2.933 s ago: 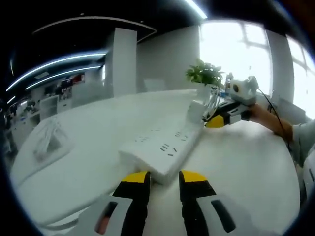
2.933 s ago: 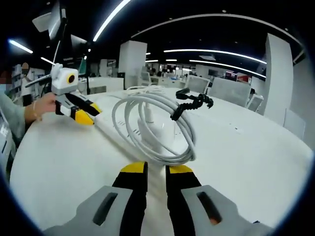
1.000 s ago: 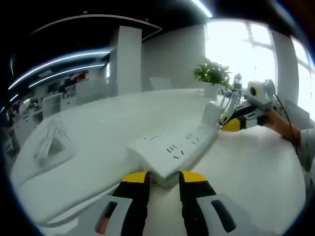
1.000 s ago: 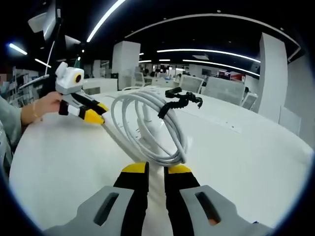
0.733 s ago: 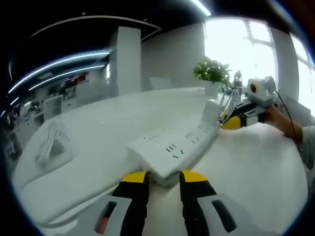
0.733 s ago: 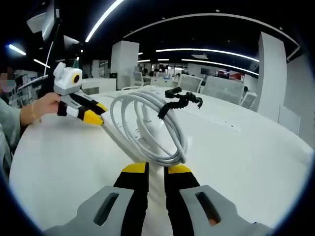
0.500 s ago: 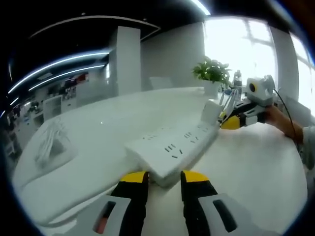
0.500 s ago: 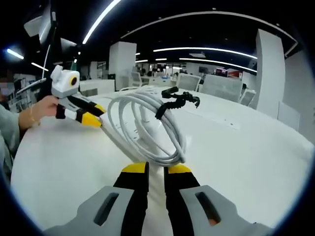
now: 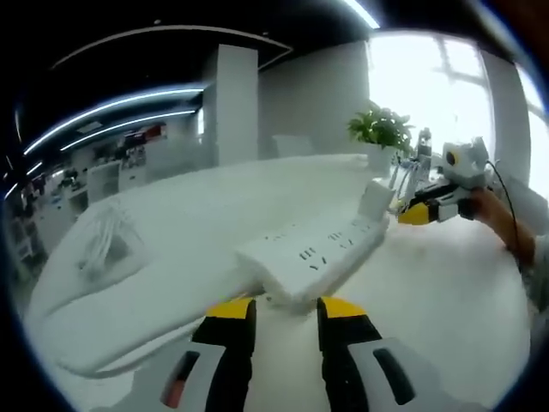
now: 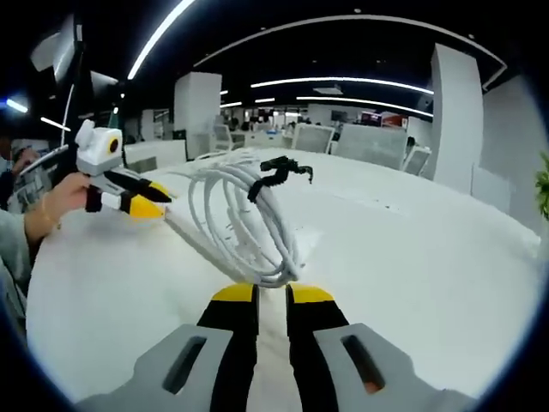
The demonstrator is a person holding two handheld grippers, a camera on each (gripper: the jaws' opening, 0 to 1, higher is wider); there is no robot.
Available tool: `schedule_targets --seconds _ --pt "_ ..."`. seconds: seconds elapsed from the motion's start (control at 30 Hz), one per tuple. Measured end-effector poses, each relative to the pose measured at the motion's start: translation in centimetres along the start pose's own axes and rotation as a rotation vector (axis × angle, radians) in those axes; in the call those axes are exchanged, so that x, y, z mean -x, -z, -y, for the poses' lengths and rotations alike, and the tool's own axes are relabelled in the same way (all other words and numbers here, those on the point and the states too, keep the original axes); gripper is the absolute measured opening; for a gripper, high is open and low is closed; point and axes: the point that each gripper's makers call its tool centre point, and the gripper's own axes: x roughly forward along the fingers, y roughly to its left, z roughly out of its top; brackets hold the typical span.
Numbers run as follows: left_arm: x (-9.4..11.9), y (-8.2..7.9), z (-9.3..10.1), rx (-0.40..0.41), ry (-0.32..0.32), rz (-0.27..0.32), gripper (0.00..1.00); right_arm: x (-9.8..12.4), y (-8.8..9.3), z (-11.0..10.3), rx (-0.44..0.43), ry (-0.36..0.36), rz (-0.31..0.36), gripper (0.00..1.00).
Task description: Straighten the power strip on the desk, plug the charger into it
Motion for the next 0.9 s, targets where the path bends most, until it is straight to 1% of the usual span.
schedule_targets --seconds 0.03,0.1,0.17,0.2,0.27,0.33,0.37,0.4,0.47,0.5,0.53,0.6,0.63,0.67,0.73,0.83,0.9 --pt "0.7 -0.1 0.3 -0.001 -0.006 0.009 0.29 0.7 -0.1 0.0 -0.036 0.002 0.004 0.12" --pt "2.4 -0.5 1.2 -0.008 -0.013 0.045 0.29 2.1 -0.3 -0.3 -0.057 0.006 0.023 0.12" --pt "3.8 -0.8 2.1 0.003 -0.019 0.077 0.29 3.4 -0.4 -0.9 -0.065 0.014 0.031 0.12" --pt "4.3 -0.8 2.4 0.004 -0.018 0.083 0.29 4.2 -0.5 -1.3 -0.065 0.021 0.039 0.12" --pt "5.9 -1.2 3.1 0.013 -0.028 0.126 0.28 5.9 -0.7 -2.3 -0.047 0.038 0.063 0.13" --pt "7.7 -0.7 4.0 0.005 -0.035 0.131 0.28 7.6 -0.9 -3.4 -0.032 0.059 0.09 0.13" --pt "8.5 -0.6 4.5 -0.016 -0.049 0.136 0.29 8.8 -0.8 -4.2 -0.021 0.068 0.099 0.13" --pt "9.4 -0.5 4.9 -0.046 -0.061 0.147 0.29 9.7 -0.6 -4.8 -0.017 0.078 0.107 0.13" --pt "11.0 0.0 5.9 -0.065 -0.087 0.145 0.29 11.2 -0.1 -6.0 -0.003 0.094 0.111 0.13" --pt "12.0 0.1 6.6 -0.073 -0.096 0.166 0.3 12.0 0.2 -6.5 0.001 0.104 0.113 0.13" --pt "12.7 0.3 7.1 -0.073 -0.096 0.167 0.3 12.7 0.4 -7.0 0.008 0.112 0.117 0.13" --pt "13.7 0.8 8.2 -0.074 -0.098 0.173 0.32 13.8 0.7 -7.7 0.008 0.135 0.132 0.13" --pt "14.2 1.0 8.7 -0.064 -0.095 0.178 0.33 14.6 1.0 -8.1 0.014 0.156 0.141 0.13" --pt "14.6 1.2 9.1 -0.043 -0.095 0.18 0.35 15.0 1.2 -8.2 0.018 0.168 0.145 0.14" --pt "15.3 1.9 9.9 -0.032 -0.099 0.176 0.37 16.0 1.7 -8.7 0.032 0.198 0.151 0.14" --pt "16.2 2.8 10.7 -0.039 -0.129 0.172 0.38 17.2 2.7 -9.6 0.041 0.227 0.149 0.16" --pt "16.9 3.4 11.1 -0.046 -0.158 0.176 0.39 17.5 3.5 -10.2 0.039 0.226 0.13 0.18"
